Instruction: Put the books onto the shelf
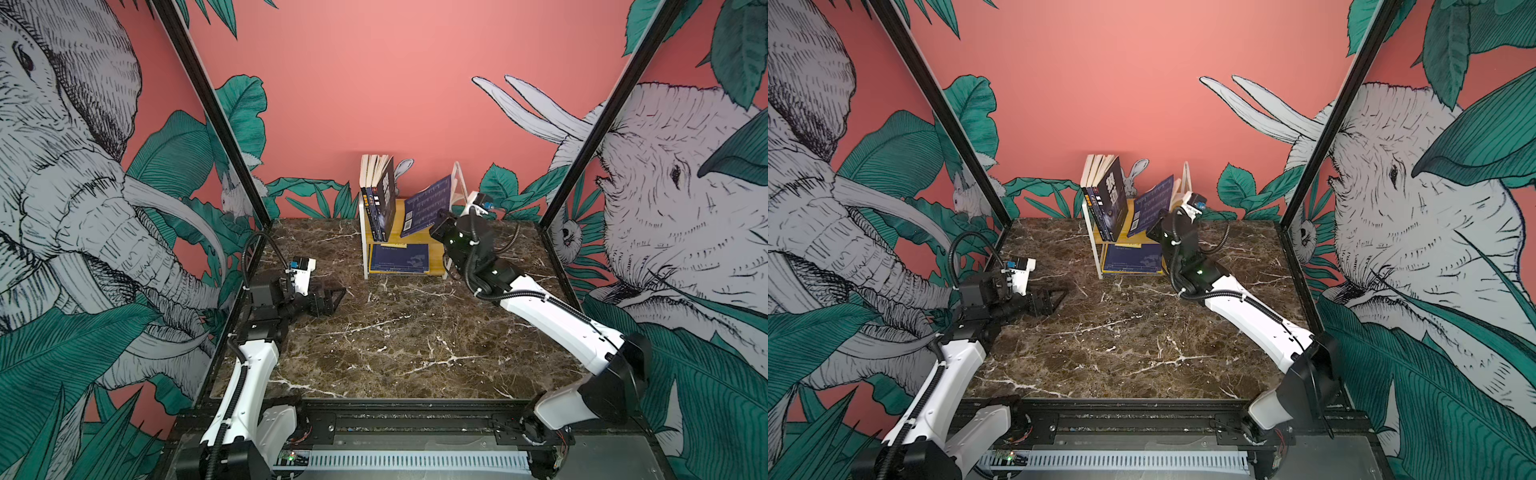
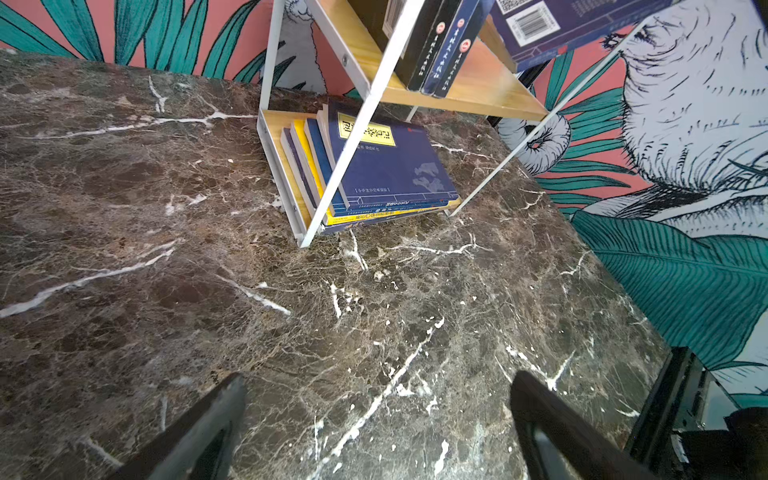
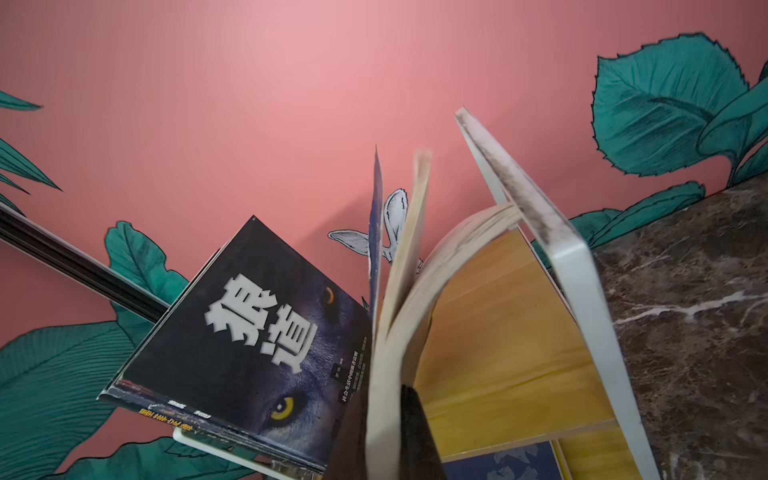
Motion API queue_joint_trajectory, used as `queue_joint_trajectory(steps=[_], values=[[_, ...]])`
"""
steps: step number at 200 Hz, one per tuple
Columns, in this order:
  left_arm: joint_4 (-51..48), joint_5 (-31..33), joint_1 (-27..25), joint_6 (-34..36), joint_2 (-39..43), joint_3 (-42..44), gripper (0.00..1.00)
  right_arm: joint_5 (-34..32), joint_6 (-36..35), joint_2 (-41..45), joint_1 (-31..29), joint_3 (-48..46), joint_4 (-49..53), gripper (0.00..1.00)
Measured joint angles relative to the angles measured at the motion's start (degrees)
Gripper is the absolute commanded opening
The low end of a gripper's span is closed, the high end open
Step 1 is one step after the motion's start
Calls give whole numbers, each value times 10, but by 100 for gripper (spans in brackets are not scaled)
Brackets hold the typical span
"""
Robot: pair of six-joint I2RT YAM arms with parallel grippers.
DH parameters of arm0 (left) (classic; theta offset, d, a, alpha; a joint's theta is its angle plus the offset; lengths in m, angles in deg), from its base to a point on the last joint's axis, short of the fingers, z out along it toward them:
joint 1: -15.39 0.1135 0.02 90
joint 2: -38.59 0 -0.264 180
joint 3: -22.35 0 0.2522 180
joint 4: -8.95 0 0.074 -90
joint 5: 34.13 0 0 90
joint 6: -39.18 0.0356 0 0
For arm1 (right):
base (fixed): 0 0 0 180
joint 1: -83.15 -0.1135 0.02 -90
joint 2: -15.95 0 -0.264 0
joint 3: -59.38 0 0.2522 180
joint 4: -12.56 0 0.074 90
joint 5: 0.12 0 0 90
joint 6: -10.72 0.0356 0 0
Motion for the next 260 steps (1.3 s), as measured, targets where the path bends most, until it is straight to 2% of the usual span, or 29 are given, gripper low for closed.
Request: queue_joint_trajectory(steps=[66,95,164,203,224,238,260], values=[[0,0,0,0,1,0,99,-124,-206,-188,-70,338,222,0],[0,0,0,0,1,0,99,-139,-248,-249,-82,451,308,0],[2,-1,0,0,2,3,99,-126,-275,-340,-83,557,379,0],[2,-1,0,0,4,4,99,-99,-288,-355,-83,568,370,0],[2,-1,0,0,4,4,99,-80,-292,-355,-82,568,366,8],[2,-1,0,0,4,4,99,-68,-295,-355,-81,568,364,17],[2,-1,0,0,4,4,99,-43,-295,-355,-81,568,355,27]])
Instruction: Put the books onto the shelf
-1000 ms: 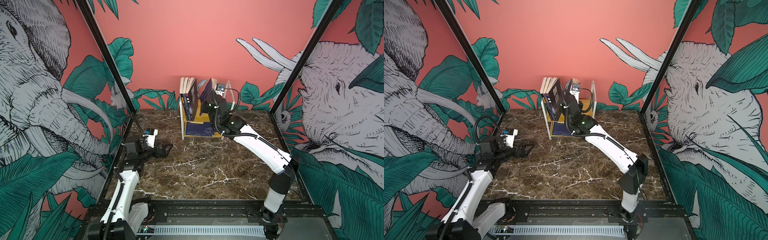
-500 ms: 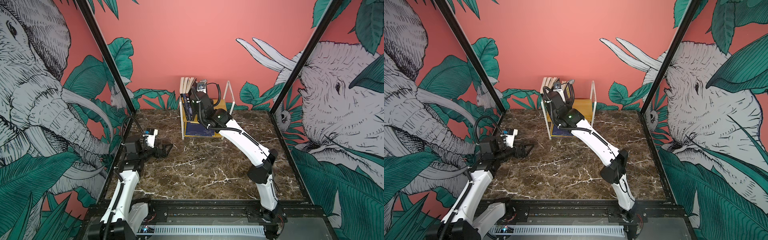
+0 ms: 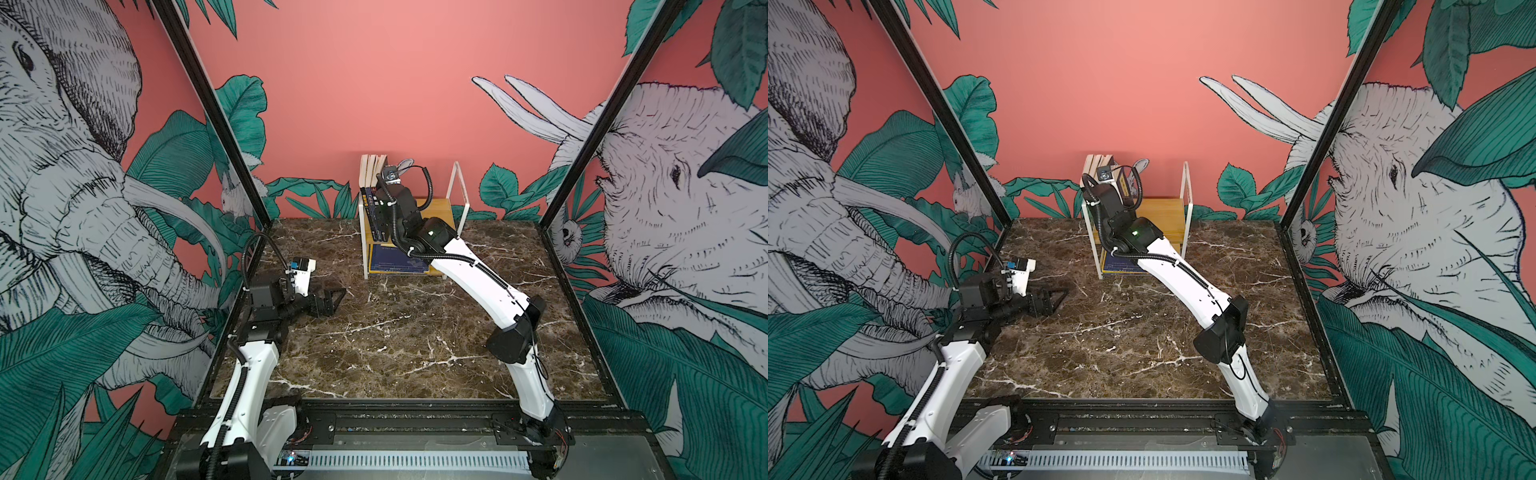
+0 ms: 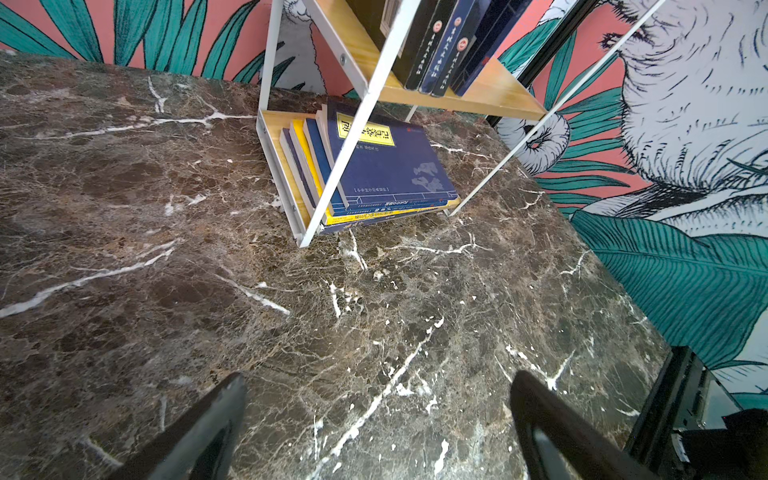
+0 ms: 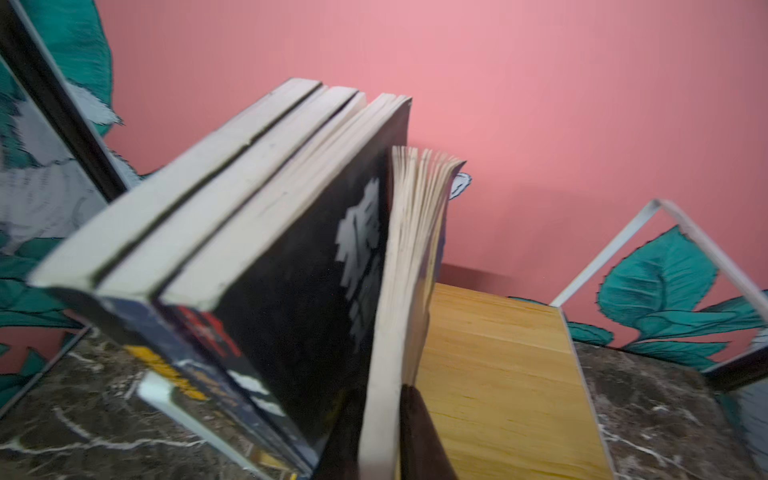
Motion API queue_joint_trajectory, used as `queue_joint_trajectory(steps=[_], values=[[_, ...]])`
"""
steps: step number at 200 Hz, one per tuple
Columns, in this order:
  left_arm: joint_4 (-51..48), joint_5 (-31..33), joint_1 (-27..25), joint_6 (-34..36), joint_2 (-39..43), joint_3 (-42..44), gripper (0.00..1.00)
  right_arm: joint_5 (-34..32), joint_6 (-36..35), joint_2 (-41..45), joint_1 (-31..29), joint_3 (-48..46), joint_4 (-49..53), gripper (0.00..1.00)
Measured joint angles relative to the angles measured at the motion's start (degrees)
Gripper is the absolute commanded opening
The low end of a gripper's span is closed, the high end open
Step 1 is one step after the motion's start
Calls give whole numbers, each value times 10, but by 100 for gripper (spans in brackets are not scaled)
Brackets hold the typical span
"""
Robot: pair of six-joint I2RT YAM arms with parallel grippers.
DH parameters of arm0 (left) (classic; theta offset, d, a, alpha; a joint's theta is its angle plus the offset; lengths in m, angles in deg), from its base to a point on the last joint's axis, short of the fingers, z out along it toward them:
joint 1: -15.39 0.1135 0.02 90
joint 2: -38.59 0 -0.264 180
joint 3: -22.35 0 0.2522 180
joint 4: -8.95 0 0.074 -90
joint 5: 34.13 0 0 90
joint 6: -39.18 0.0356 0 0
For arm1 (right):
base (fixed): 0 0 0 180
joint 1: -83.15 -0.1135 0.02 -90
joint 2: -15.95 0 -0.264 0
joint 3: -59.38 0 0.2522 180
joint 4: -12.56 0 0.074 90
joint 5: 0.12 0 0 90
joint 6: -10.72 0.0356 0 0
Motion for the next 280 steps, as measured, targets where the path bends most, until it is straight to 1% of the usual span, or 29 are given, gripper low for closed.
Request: queue_joint_trajectory(steps=[15,34,74,120,136,150,168,189,199,213,230,246,262,276,280], values=[[0,0,0,0,0,0,99,17,-2,0,-2,0,-3,35],[0,0,0,0,0,0,99,32,-7,0,-5,0,-3,40],[0,0,0,0,0,0,100,63,-25,3,-15,-3,-1,47],[0,0,0,0,0,0,99,100,-33,33,-20,-12,14,57],[0,0,1,0,0,0,99,113,-31,59,-24,-25,23,63],[0,2,3,0,0,0,99,116,-32,95,-29,-56,24,68],[-2,10,5,0,0,0,99,118,-34,160,-40,-119,23,73],[-6,21,5,0,0,0,99,110,-38,247,-48,-210,7,76],[-7,25,7,0,-1,0,100,99,-42,283,-49,-249,-2,72],[-9,27,8,-1,-1,0,100,79,-47,320,-43,-288,-13,65],[-9,30,11,-3,-2,0,100,55,-51,347,-30,-325,-23,53],[-10,39,12,-4,-3,-3,100,35,-52,362,-14,-366,-43,35],[-13,50,14,-5,-6,-10,100,25,-52,363,1,-400,-56,26],[-14,61,14,-4,-8,-16,100,14,-55,359,12,-423,-65,14],[-15,67,14,-4,-9,-17,99,12,-55,359,14,-431,-70,9]])
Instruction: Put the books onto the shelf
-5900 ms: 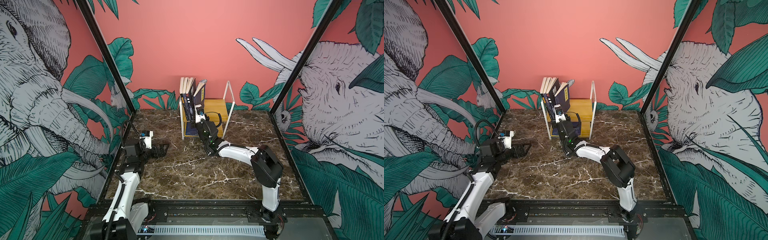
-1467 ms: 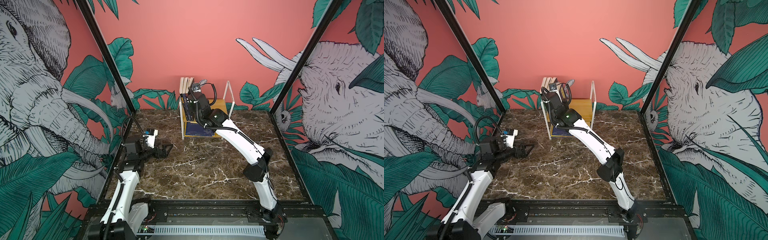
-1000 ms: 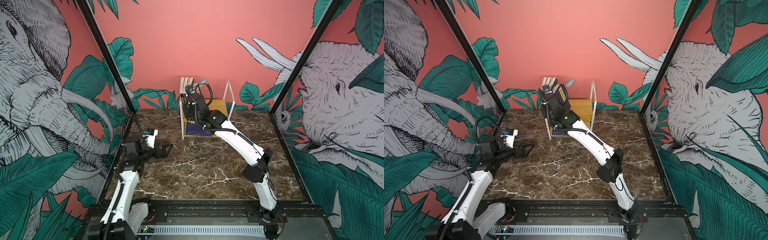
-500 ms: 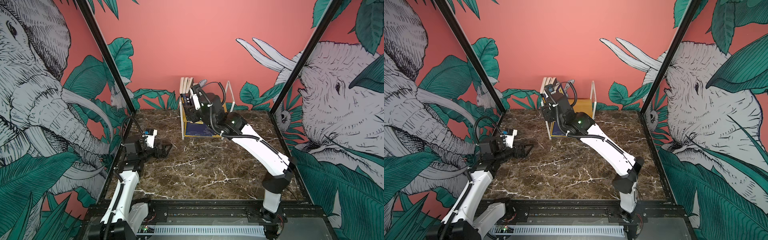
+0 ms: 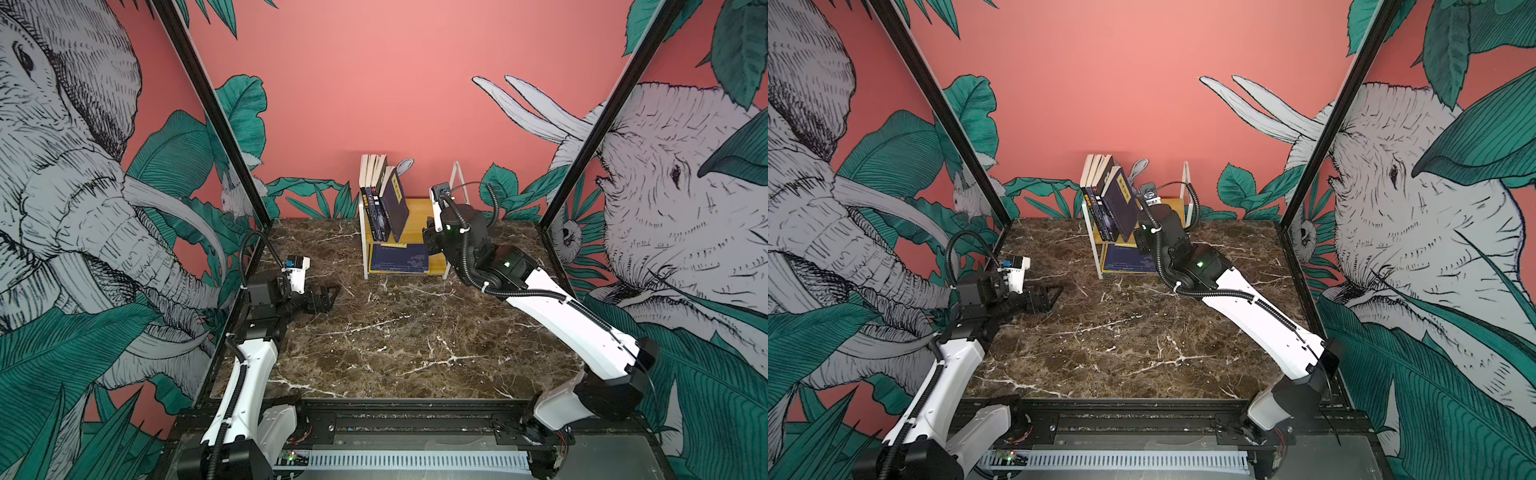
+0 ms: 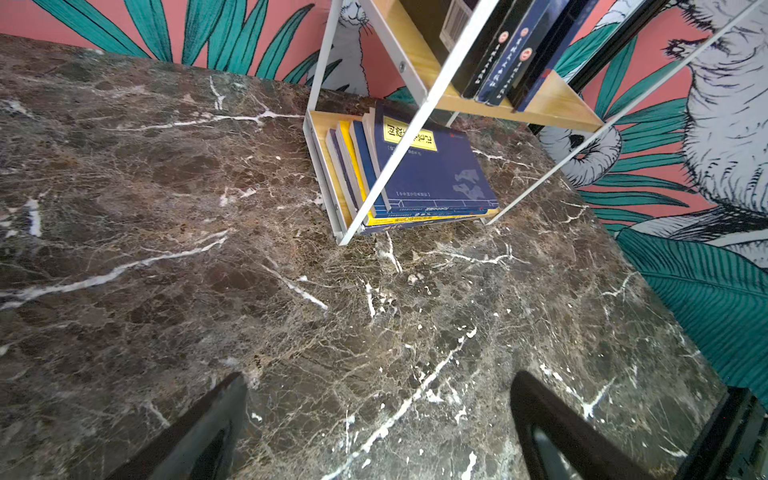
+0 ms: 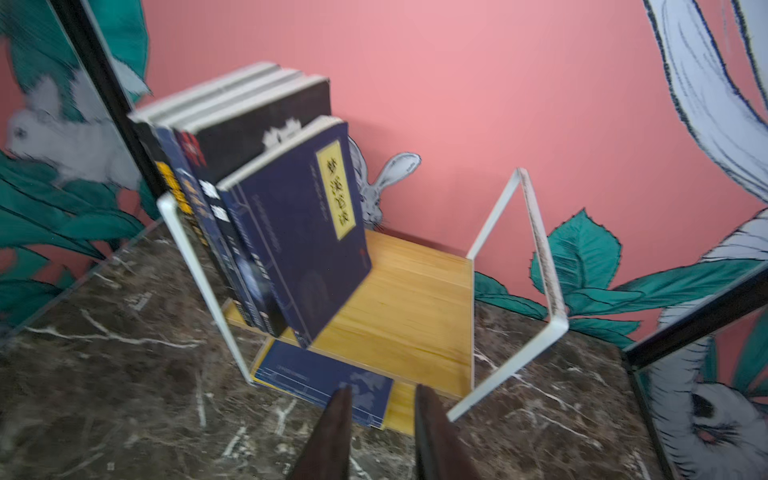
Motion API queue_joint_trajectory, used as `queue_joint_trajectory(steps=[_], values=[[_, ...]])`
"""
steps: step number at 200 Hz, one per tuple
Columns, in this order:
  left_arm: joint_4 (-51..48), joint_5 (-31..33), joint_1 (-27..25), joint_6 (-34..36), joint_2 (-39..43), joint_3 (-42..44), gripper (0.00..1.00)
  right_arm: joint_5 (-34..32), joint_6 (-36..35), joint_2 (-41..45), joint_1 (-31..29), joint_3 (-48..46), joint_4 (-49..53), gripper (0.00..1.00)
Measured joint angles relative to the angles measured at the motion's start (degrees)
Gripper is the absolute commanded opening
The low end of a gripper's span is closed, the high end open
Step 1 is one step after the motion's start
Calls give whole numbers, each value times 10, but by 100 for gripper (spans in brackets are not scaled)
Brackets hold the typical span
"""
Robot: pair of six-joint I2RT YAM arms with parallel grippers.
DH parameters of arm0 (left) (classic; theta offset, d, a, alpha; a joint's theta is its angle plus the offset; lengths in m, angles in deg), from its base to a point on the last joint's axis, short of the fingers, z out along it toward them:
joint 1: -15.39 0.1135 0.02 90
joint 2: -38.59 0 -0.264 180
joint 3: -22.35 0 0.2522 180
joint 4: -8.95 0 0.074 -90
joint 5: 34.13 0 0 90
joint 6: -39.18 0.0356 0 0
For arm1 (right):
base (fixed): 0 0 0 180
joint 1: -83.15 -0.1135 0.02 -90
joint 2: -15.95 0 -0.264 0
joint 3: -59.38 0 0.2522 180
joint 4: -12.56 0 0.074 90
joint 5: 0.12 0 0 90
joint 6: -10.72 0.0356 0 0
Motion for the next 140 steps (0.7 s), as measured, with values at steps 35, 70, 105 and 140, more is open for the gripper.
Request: queue_joint_trajectory(steps=[35,70,105,140], values=[[-2,69,0,31,-4,-7,100,-10,-8,42,17,-105,-44,0],[62,119,0,88,-14,28,100,-6,-12,162,51,-224,-66,0],[164,130,0,125,-54,109,100,-5,-15,292,85,-362,-89,18],[256,129,0,144,-103,143,99,-3,-21,369,119,-487,-89,65]])
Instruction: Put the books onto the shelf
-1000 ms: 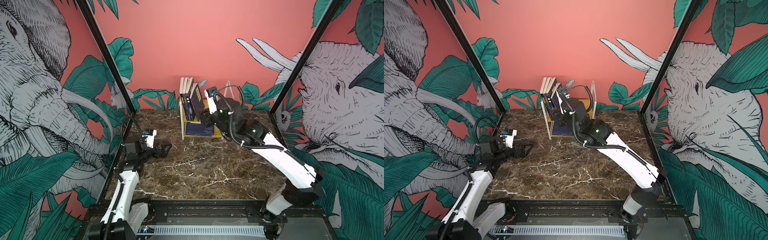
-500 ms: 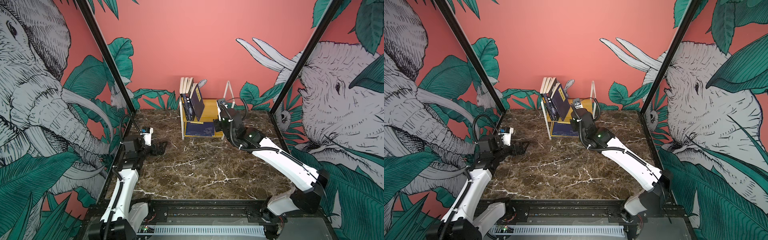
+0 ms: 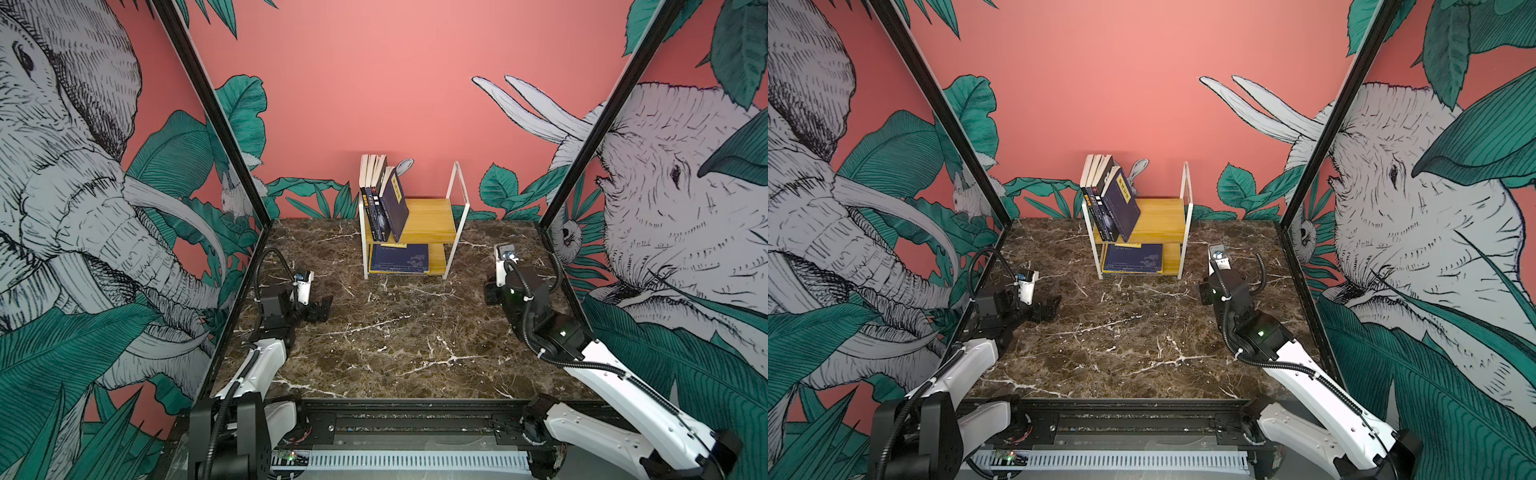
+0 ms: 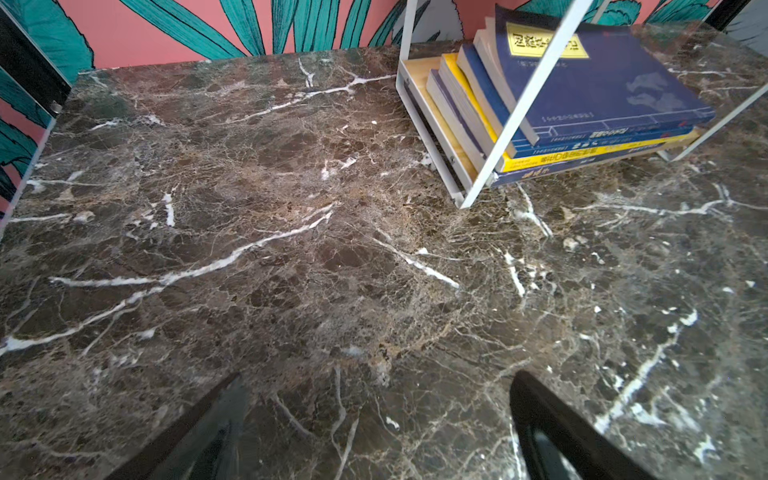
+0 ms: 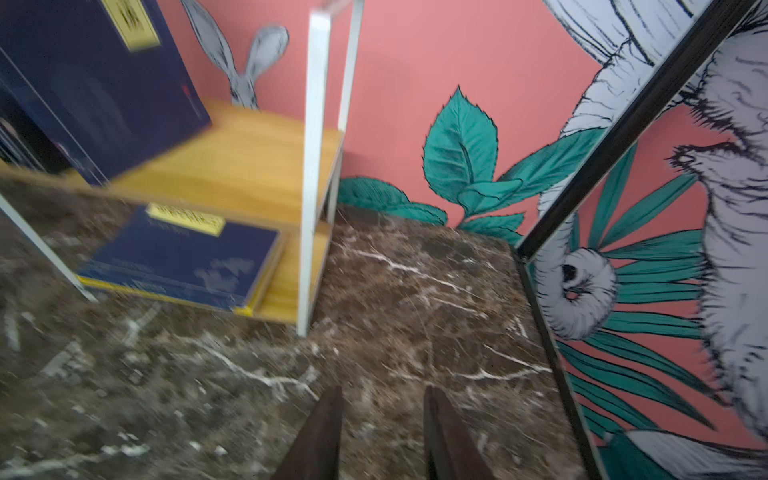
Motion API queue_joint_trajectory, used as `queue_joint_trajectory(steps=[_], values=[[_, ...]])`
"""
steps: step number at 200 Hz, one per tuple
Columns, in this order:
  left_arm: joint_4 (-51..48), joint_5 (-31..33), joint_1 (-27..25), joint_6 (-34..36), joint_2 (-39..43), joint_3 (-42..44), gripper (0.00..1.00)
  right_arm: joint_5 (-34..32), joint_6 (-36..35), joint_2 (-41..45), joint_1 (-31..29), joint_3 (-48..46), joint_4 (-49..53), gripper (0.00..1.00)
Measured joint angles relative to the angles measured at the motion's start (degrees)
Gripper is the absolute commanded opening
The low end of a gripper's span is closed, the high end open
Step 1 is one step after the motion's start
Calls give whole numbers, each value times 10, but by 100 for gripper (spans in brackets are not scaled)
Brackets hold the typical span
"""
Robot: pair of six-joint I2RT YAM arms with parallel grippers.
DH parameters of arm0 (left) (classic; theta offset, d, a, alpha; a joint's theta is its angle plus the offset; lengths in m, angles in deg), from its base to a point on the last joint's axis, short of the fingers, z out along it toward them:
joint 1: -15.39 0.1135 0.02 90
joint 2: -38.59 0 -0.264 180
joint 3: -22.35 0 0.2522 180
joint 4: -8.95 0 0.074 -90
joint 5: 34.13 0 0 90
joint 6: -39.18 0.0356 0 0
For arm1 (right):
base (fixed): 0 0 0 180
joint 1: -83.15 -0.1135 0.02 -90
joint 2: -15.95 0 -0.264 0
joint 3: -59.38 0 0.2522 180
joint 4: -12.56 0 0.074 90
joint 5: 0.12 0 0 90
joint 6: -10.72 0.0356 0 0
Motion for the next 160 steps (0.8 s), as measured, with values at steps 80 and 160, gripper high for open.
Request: queue_joint_trajectory(steps=[80,160], values=[[224,9,-2,-7,-154,17,100,-4,-14,72,82,-174,-32,99],[339,60,-30,-16,-224,19,100,28,-55,-47,163,-280,-256,99]])
